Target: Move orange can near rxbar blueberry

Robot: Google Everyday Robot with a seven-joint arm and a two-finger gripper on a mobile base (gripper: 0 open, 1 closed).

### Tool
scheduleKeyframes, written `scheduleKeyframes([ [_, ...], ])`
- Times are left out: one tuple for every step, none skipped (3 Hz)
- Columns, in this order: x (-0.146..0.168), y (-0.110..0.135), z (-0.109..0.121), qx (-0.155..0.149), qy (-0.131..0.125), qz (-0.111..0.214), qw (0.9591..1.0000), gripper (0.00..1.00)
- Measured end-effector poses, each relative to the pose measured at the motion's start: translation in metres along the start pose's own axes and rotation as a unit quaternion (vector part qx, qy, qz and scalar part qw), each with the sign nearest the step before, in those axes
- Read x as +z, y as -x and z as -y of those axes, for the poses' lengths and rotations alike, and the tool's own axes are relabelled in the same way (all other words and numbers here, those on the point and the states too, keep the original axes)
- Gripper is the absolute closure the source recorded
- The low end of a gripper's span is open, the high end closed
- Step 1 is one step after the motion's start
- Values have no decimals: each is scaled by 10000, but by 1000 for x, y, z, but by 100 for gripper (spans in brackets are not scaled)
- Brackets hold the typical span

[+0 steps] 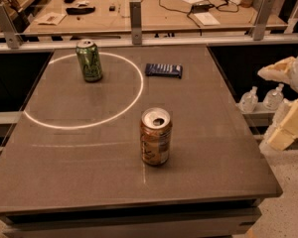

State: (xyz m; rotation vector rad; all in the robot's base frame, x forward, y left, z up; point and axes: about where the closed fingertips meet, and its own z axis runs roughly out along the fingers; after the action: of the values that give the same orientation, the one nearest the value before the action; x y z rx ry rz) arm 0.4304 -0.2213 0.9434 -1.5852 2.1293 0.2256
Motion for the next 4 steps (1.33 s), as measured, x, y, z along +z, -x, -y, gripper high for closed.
scheduleKeyframes([
  [23, -3, -17, 181, 303, 971, 9947, 0],
  [35, 21, -31, 314, 396, 1933, 9798, 0],
  [41, 38, -36, 412, 424, 2542, 9653, 0],
  [64, 59, -57, 719, 558, 2864, 9538, 0],
])
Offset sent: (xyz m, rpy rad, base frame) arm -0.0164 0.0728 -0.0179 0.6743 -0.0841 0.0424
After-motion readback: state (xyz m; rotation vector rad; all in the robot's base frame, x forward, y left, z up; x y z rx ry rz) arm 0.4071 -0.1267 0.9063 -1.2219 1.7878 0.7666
